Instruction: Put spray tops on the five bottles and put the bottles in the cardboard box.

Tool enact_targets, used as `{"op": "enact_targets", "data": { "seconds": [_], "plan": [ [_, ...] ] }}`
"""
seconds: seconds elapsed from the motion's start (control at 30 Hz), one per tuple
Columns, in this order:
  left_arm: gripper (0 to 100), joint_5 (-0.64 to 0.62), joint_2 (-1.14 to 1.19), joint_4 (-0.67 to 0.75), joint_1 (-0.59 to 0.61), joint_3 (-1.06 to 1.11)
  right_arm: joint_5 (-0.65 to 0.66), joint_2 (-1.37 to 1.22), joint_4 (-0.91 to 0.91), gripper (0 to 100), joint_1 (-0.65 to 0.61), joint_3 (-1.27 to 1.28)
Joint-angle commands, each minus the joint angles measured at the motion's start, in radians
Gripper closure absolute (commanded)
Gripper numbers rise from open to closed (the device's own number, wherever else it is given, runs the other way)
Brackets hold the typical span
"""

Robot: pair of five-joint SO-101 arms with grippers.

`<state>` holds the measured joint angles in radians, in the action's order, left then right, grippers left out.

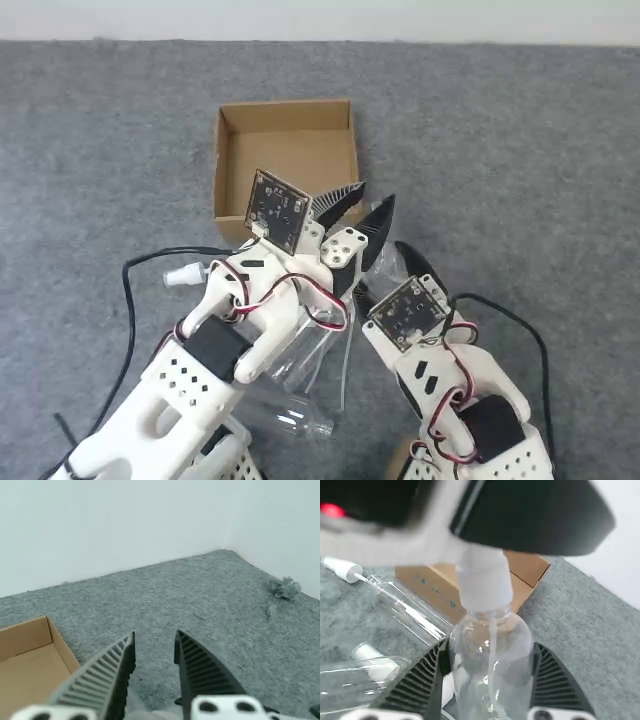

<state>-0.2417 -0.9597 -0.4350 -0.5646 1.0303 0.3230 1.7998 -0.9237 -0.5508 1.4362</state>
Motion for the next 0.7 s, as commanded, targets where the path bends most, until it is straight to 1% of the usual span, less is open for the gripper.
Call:
{"op": "enact_targets", "data": {
  "seconds": [0.0, 0.23, 0.3, 0.43, 0.6, 0.67],
  "plan": [
    [88, 0.012, -0.025, 0.017, -0.005, -0.008, 0.015, 0.018, -0.005, 86.5, -0.008, -0.075],
    [88, 0.017, -0.032, 0.017, -0.002, -0.019, 0.015, 0.018, -0.01, 86.5, -0.007, -0.077],
    [88, 0.017, -0.034, 0.005, 0.006, -0.058, 0.015, 0.018, -0.013, 86.5, -0.005, -0.075],
    [88, 0.014, -0.034, -0.091, 0.054, -0.137, 0.015, 0.018, -0.013, 86.5, -0.005, -0.075],
    [88, 0.018, -0.034, -0.161, 0.055, -0.209, 0.011, 0.018, -0.015, 86.5, -0.004, -0.072],
    [88, 0.018, -0.034, -0.184, 0.057, -0.236, -0.026, 0.018, -0.015, 86.5, -0.004, -0.072]
  ]
}}
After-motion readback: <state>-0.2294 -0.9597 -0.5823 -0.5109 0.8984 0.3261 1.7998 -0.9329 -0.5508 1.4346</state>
